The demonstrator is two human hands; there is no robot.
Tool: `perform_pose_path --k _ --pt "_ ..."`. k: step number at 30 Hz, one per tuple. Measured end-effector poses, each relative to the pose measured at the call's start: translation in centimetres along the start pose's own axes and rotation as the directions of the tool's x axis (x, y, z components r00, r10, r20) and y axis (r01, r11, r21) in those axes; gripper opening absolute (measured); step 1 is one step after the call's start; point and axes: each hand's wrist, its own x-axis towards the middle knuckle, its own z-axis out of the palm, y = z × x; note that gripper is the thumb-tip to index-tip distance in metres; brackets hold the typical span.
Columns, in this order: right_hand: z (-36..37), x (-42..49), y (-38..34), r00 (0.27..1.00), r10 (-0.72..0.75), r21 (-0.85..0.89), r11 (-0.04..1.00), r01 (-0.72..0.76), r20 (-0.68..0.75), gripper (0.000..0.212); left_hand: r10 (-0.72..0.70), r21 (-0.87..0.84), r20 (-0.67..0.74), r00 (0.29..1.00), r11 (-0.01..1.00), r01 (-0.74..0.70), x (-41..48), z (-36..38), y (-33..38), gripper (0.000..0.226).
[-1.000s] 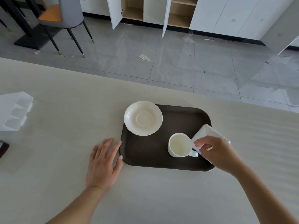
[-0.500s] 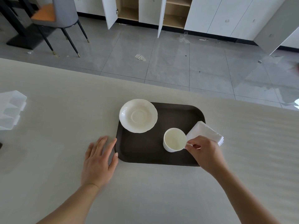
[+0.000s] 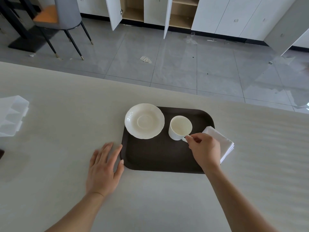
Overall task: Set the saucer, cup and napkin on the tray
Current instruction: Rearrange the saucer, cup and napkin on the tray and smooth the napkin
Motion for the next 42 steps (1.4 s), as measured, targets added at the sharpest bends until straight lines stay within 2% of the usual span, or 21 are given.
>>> perform_pose_path --k 6,12,29,42 --pt "1.4 0.4 -1.3 0.994 0.053 0.010 0.999 -0.052 -0.095 0.025 0.007 0.003 0.000 1.000 1.000 -0.007 0.0 -0.1 0.2 0.053" --pt "3.0 0.3 -2.9 0.988 0.092 0.036 0.995 -0.088 -0.127 0.033 0.008 0.005 0.004 1.000 1.000 -0.008 0.0 0.1 0.0 0.053" --pt "4.1 0.0 -4.0 0.981 0.158 0.181 0.974 -0.136 -0.114 0.030 0.011 -0.002 -0.011 1.000 1.000 -0.011 0.0 0.0 0.2 0.053" --pt "4.5 0.0 -3.8 0.991 0.099 0.145 0.986 -0.085 -0.091 0.030 0.025 -0.001 -0.029 0.999 1.000 -0.025 0.0 0.3 -0.1 0.052"
